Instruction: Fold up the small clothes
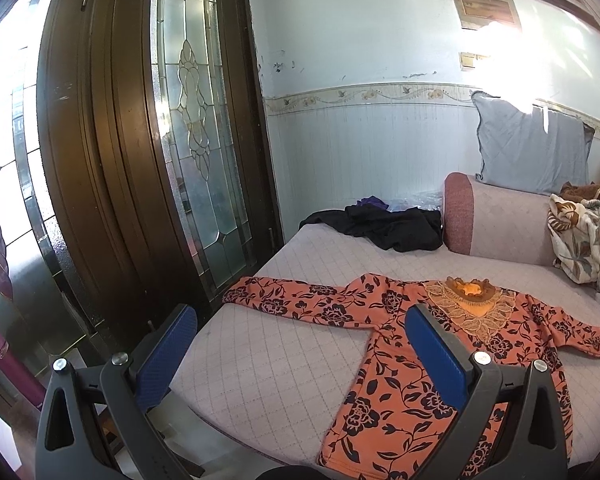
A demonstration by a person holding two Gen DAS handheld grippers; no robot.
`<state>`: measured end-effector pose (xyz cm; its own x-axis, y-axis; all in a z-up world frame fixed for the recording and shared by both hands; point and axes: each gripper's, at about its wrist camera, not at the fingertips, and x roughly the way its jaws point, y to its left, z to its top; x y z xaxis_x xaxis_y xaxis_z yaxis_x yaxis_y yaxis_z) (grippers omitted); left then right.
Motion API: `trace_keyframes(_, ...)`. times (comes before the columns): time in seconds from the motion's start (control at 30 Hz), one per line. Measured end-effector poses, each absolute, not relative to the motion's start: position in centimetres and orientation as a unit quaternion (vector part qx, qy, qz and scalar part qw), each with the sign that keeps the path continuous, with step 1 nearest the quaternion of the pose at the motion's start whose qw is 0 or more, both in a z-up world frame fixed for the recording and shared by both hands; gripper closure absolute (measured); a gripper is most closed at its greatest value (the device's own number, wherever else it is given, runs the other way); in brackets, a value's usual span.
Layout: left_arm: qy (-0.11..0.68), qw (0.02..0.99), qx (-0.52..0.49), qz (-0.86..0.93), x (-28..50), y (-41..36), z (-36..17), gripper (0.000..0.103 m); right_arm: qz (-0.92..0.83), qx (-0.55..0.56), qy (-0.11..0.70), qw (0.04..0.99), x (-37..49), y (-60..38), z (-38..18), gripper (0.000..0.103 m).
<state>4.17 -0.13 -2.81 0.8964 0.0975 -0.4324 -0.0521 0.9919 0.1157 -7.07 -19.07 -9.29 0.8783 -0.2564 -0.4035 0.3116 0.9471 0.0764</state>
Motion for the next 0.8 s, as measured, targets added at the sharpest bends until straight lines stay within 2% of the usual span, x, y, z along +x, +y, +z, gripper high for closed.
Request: trace_keyframes(0.8,0.246,0.967,0.060,0.041,5.6,-0.8,-4.8,0.000,-0.150,0.081,0.222,0.960,-5.6,-19.9,-11.0,0.000)
